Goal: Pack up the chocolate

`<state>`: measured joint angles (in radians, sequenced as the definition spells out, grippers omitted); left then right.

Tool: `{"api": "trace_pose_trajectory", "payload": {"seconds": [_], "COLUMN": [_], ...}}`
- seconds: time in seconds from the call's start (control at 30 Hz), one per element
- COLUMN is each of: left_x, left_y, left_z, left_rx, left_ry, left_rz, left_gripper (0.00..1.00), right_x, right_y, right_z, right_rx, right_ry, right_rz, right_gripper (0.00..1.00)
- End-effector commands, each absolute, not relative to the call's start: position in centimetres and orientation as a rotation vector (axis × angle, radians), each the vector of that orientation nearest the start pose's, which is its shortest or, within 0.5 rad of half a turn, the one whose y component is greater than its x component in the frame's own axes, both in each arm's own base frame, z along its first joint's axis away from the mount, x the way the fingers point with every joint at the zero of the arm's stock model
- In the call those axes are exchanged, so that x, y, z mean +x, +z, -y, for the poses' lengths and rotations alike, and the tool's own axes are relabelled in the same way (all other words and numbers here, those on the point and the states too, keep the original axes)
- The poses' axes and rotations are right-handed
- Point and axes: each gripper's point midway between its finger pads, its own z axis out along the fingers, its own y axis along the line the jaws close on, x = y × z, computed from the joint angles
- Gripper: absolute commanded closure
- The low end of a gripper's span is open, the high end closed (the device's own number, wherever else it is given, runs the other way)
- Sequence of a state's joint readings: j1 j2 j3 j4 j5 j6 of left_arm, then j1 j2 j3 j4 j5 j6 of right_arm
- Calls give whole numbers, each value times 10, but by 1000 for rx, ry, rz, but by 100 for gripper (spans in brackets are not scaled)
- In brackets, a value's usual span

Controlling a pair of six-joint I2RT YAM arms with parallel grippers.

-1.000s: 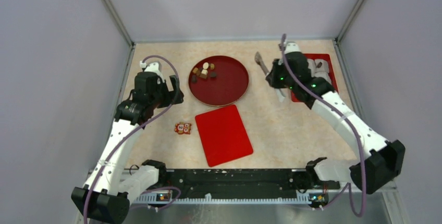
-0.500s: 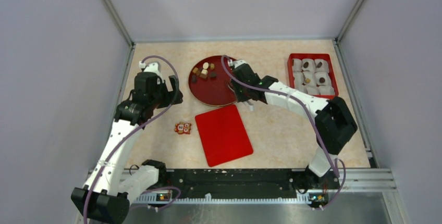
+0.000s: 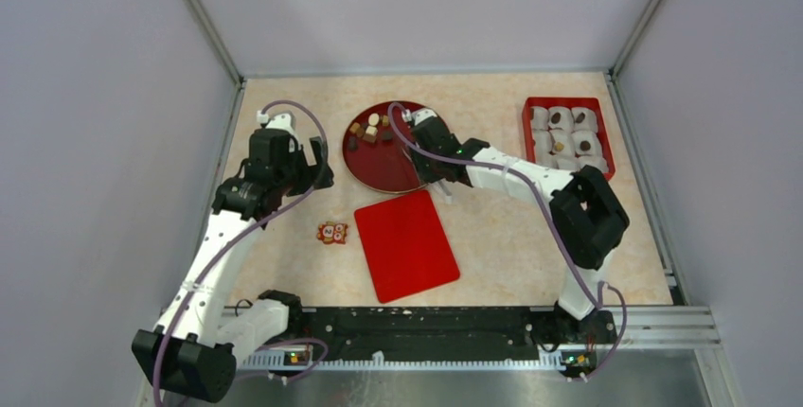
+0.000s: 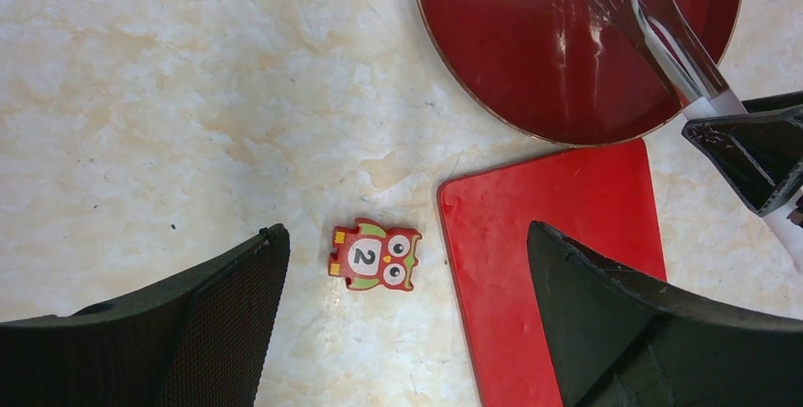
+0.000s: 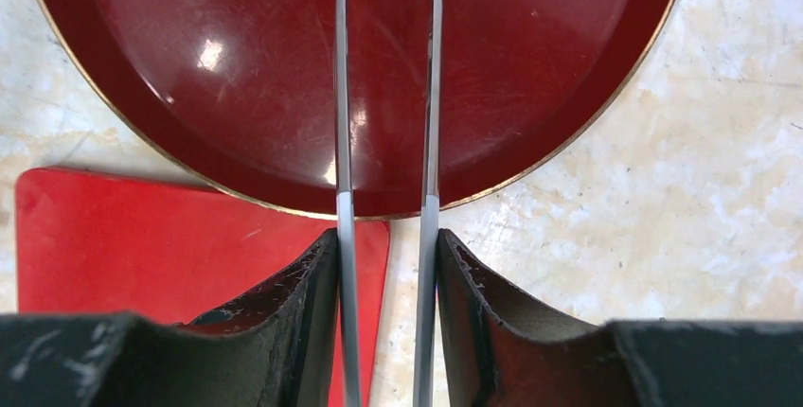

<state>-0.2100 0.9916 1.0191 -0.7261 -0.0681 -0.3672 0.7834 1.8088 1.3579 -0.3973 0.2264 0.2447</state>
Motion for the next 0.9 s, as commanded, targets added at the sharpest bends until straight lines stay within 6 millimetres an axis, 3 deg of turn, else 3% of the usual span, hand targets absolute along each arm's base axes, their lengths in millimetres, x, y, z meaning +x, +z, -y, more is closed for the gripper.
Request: {"api": "trace_pose_trajectory", "payload": {"seconds": [0.0, 0.37, 0.87], "left_x": [288, 292, 288], "left_y": [225, 224, 226], "left_z": [62, 64, 60], "left_rx": [-214, -226, -241], "left_ry": [-237, -242, -228], "left_rz": [-2220, -2235, -2224], "left_gripper": [1, 1, 1], "right_x": [365, 368, 388], "right_y": [127, 124, 113], "right_z": [-329, -350, -360], "right_rx": [-548, -623, -610], "right_ry": [244, 270, 216], "right_rz": [-2242, -2231, -2233], "right_gripper": [61, 60, 56]}}
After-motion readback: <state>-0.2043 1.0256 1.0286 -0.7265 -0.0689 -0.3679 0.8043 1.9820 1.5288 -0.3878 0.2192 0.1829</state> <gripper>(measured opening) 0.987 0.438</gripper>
